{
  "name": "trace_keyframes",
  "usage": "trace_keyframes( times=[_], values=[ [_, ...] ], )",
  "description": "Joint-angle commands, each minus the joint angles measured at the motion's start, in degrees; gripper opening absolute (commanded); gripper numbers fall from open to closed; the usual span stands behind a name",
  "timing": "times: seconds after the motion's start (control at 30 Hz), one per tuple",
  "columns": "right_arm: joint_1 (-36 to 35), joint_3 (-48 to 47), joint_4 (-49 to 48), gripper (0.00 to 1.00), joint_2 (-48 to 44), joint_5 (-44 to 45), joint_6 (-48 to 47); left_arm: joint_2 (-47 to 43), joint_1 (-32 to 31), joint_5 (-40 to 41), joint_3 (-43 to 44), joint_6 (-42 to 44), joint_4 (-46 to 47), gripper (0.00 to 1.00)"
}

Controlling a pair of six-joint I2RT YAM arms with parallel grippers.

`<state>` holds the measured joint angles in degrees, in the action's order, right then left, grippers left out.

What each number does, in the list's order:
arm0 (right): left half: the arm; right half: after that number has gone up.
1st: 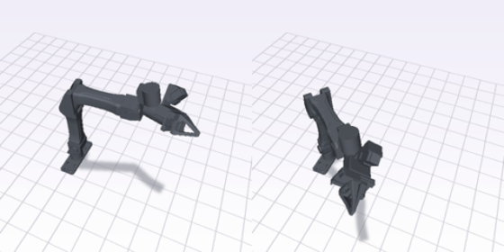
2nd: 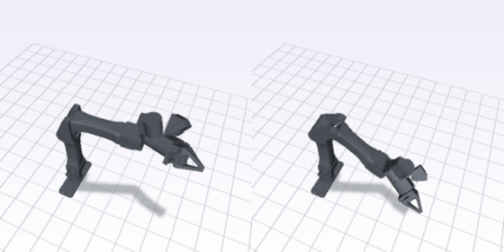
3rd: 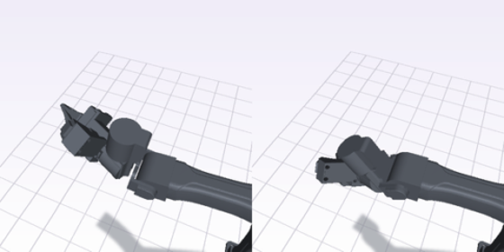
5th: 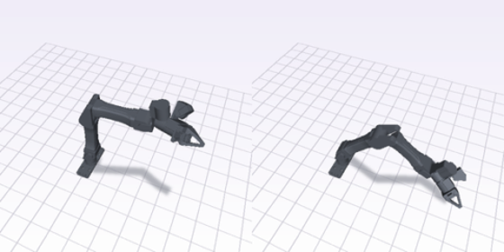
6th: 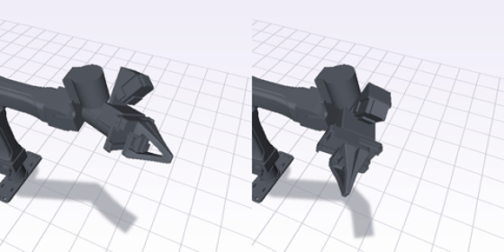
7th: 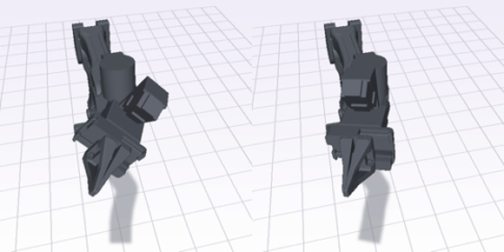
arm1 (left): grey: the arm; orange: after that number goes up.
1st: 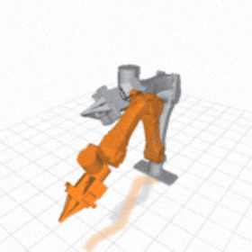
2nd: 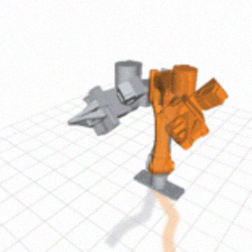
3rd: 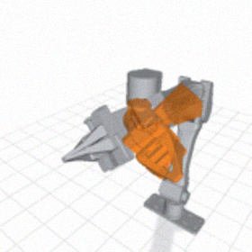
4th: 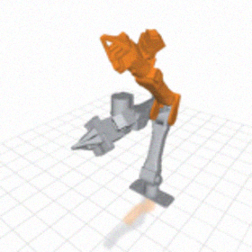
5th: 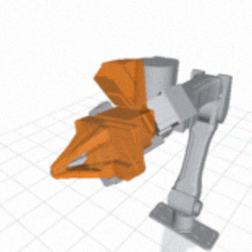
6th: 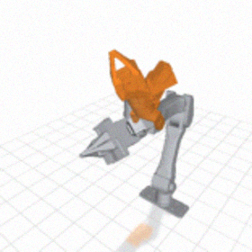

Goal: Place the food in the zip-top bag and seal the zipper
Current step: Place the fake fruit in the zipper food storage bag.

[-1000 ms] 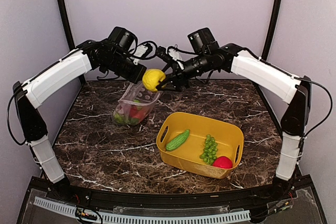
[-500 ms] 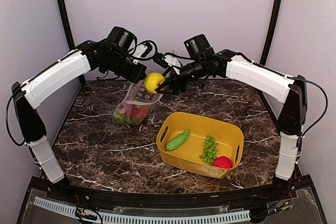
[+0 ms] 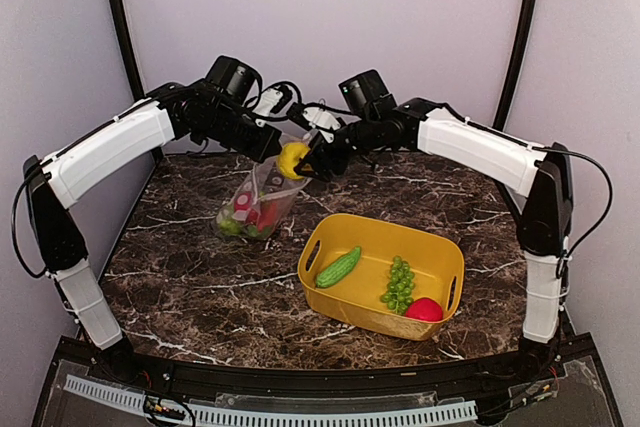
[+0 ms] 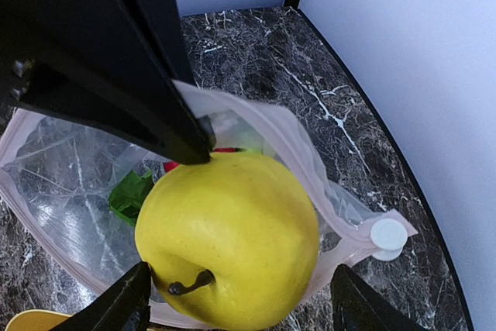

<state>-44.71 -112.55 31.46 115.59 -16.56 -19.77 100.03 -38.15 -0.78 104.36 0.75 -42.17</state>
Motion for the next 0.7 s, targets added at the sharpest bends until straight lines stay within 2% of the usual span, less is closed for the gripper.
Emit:
trace_keyframes(
  times=[0.0,0.17,0.27,0.4,0.5,0.67],
  values=[
    [-1.6,-0.1,-1.9,0.77,-4.0,1.6,-0.3,-3.8,0.3,-2.5,-2.2,-0.5,2.6,0.01],
    [-1.6,-0.9,-2.1,0.71,-2.2,2.4,-1.5,-3.5,1.1,-4.1,-2.9,-2.9,4.2,0.01],
    [-1.6,-2.8,-0.6,0.71,-1.5,1.9,-0.6,-3.4,1.3,-4.1,-2.8,-3.2,4.5,0.01],
    [-1.6,-0.5,-0.3,0.72,-5.5,1.2,-3.6,-3.5,1.6,-3.6,-2.9,-3.0,4.1,0.01],
    [-1.6,2.2,3.1,0.71,-10.3,-6.2,-11.6,-3.5,1.8,-3.3,-3.1,-2.6,3.9,0.01],
    [-1.8,3.0,13.6,0.64,-10.9,-15.8,-21.9,-3.3,1.9,-3.6,-3.3,-2.4,4.4,0.01]
  ],
)
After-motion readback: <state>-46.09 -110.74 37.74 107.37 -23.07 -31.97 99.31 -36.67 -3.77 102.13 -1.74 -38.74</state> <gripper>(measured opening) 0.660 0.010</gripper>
